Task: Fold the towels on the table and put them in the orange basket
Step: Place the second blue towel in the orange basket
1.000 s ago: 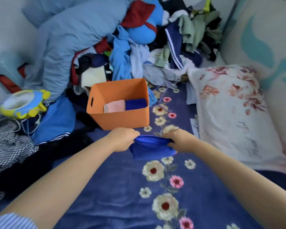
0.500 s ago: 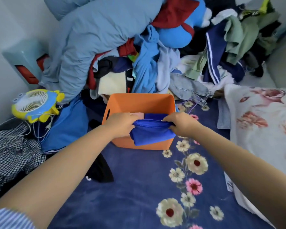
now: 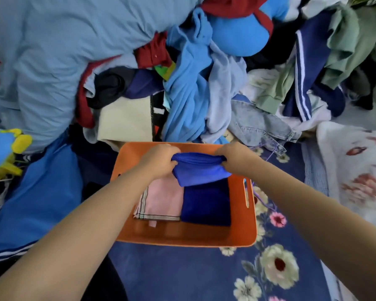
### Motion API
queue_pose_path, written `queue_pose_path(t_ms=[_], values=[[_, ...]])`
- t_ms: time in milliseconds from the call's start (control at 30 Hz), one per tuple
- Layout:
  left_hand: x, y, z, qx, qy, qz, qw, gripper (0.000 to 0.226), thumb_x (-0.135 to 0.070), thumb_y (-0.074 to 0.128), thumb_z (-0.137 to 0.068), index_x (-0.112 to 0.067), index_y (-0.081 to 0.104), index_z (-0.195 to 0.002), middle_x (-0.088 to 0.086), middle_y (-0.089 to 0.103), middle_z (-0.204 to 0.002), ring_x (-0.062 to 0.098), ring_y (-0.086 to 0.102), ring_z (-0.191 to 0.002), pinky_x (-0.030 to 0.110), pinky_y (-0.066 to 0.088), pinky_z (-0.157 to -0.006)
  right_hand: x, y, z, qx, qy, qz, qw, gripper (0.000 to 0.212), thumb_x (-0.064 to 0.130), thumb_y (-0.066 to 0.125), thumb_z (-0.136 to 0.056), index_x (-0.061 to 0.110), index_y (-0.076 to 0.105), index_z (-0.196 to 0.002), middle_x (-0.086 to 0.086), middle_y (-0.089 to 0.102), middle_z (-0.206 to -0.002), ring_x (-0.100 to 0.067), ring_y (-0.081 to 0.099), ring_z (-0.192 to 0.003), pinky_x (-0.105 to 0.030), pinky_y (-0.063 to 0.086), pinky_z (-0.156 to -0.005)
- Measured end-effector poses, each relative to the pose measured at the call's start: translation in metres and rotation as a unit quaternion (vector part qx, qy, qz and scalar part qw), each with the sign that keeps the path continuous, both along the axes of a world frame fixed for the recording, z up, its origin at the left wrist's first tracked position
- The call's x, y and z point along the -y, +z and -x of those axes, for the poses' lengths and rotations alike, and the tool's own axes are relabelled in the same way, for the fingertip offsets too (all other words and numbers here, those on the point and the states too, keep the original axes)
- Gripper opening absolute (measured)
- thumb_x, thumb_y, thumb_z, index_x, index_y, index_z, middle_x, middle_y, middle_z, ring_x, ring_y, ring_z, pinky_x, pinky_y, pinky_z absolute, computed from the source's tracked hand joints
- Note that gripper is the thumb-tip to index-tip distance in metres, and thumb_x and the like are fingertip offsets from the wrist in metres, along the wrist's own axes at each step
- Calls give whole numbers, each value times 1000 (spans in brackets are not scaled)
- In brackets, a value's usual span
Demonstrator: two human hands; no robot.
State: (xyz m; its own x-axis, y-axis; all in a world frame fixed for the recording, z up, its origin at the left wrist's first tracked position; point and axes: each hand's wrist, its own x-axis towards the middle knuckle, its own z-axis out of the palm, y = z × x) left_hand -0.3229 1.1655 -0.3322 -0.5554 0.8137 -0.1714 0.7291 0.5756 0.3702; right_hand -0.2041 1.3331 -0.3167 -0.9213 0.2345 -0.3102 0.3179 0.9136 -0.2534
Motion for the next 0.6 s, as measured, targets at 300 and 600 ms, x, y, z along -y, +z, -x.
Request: queue_pose_path(t_ms=[300,600], values=[[-19,-140,-29,-84,-174,185,964,29,-5,39,-90,-5,51,-117,15,53,-120,35,56,-110,41,45,-82,32,-132,-23,206,113,-148,961,40,7,36,-96,11,38,-135,-12,46,-132,-29,44,-122,-37,45,-90],[-25,-195,-44,-51,-281,287,914,38,-8,48,-92,-3,42,-129,18,47,-128,36,53,-112,41,45,-81,43,-200,-29,330,143,-177,916,37,8,49,-91,10,42,-127,-10,49,-128,-24,46,-117,-32,45,-90]])
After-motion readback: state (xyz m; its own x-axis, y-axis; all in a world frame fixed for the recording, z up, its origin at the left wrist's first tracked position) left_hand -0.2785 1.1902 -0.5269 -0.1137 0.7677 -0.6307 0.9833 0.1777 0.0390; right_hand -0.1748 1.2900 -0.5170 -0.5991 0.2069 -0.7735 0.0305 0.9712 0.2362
